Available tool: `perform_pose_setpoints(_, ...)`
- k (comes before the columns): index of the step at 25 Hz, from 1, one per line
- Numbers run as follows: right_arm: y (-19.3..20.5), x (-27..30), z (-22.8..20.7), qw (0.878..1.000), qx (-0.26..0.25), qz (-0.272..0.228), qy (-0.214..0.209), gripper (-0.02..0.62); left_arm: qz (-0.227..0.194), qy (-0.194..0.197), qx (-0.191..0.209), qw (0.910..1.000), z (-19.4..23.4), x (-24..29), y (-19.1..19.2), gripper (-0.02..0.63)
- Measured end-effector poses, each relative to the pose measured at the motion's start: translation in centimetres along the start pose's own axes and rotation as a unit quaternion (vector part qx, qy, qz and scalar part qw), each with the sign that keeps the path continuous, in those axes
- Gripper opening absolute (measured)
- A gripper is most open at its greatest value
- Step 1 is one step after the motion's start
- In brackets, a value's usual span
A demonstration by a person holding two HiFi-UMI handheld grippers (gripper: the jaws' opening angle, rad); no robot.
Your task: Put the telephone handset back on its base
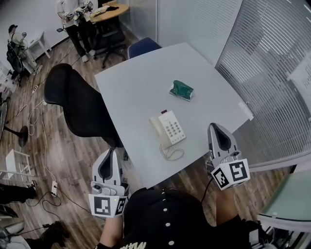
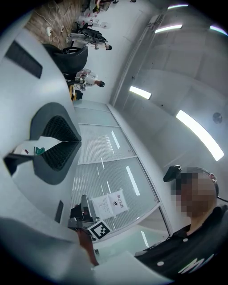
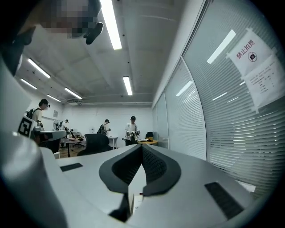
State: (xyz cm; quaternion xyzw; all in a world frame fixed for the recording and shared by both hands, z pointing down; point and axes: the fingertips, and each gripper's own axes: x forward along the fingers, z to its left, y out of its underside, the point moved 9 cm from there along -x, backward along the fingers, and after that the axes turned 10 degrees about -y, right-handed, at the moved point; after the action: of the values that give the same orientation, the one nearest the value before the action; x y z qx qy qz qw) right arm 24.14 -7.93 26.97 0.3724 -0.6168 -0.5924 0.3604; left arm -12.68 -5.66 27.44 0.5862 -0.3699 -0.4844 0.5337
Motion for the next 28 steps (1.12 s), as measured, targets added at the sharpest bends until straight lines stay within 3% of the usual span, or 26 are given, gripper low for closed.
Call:
perform_pose_setpoints(10,0.4,-1.8,-0.4,1.0,-0.008,-0.008,0.027,0.029,-0.016,-0.021,0.006,0.9996,1.5,-1.0,-1.0,0.017)
perform_pose_setpoints(28,0.7,-1.7,1.3,0.999,-0.03,0.0,0.021,0.029,-0.02,-0.027,0.007,0.9994,1.7,-2.4,-1.4,0.016)
